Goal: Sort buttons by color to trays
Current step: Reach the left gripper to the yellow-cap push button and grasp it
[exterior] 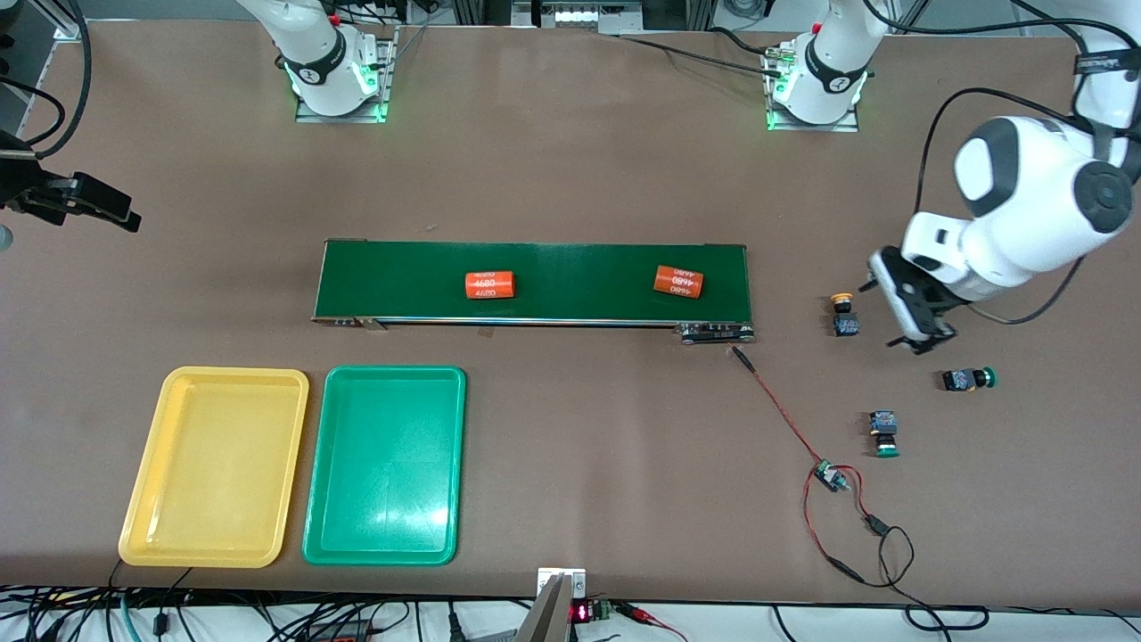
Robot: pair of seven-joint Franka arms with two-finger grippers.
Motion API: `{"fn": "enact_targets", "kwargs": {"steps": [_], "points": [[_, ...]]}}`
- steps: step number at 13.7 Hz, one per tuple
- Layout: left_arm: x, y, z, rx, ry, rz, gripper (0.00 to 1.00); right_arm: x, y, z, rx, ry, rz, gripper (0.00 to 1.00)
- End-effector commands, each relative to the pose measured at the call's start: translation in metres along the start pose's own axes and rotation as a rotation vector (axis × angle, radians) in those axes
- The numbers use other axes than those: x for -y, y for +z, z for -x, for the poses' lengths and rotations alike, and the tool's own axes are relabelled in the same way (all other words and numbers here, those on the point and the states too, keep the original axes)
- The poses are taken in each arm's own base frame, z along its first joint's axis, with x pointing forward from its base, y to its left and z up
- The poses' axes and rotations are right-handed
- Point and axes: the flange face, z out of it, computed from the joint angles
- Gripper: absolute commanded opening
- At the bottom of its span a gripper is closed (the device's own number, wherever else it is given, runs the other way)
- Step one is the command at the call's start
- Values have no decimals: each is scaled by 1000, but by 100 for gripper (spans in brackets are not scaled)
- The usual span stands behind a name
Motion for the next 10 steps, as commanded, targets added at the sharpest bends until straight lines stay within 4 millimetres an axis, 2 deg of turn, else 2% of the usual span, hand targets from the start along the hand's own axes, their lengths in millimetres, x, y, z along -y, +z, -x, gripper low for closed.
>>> {"fn": "enact_targets", "kwargs": {"steps": [1,4,5,10], "points": [[7,14,16,34,-320,59,100,0,-4,0,-5,1,-18,100],[-4,49,39,126,-753,116,100,0,-4,0,-5,1,-18,100],[-4,54,40,142,-837,117,100,0,-4,-1,-6,1,-18,100],[3,99,59,214,-1030,124,100,0,-4,-1,-6,1,-18,100]]}}
